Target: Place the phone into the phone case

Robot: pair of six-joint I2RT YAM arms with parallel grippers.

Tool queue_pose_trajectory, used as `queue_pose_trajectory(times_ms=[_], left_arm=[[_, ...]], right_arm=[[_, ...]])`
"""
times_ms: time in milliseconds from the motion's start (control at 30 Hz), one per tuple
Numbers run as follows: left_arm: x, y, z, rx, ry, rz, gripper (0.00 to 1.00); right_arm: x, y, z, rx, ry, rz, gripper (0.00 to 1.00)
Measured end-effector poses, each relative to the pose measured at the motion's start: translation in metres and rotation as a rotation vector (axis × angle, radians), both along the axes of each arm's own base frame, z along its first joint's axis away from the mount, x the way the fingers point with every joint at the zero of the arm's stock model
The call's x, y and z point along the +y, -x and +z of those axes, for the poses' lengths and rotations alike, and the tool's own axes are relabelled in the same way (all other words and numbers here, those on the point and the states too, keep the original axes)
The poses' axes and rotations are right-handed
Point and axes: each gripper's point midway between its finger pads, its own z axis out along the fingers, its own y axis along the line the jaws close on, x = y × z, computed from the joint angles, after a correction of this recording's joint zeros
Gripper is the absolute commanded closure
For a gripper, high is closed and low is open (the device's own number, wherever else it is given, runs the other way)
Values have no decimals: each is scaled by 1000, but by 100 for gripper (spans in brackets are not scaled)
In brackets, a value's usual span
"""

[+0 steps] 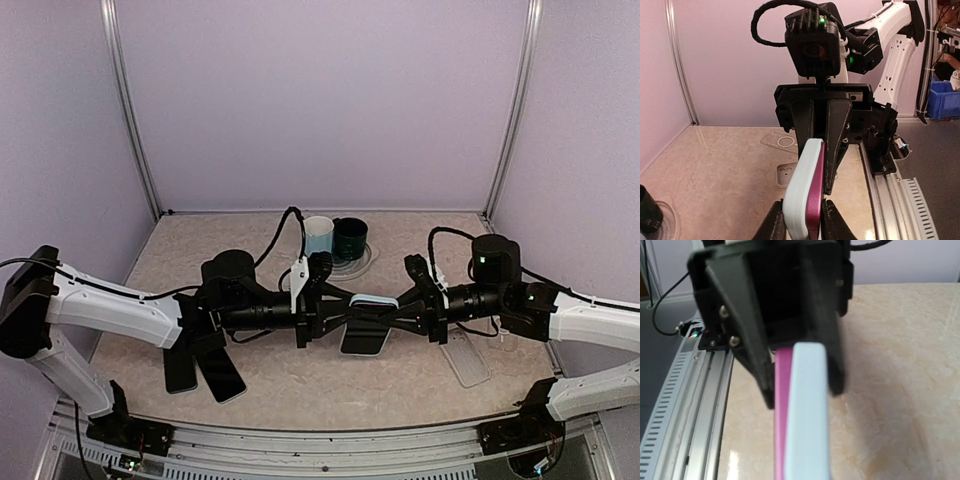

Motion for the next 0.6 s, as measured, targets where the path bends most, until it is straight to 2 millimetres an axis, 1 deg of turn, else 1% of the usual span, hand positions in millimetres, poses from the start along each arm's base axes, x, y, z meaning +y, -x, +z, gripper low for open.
queue_pose_trajectory(times_ms=[67,100,200,367,400,533,600], left_arm=[[-1,4,0,3,0,-22,99],[-1,5,1,9,1,-28,100],[-3,7,2,10,-1,-36,100],[-3,3,3,17,-3,-13,100],[-3,2,3,20,-3,-6,100],[-3,-3,3,43,5,28,100],[-6,0,0,54,4,31,100]], right_arm=[[0,1,0,-8,0,6,100],[0,1,0,-13,2,8,100],[-1,0,1,-21,4,11,100],[-1,-3,0,-10,9,5,100],[0,-5,0,-6,12,-2,93],[0,-12,1,19,12,-47,57],[1,-15,9,20,-17,-64,52]])
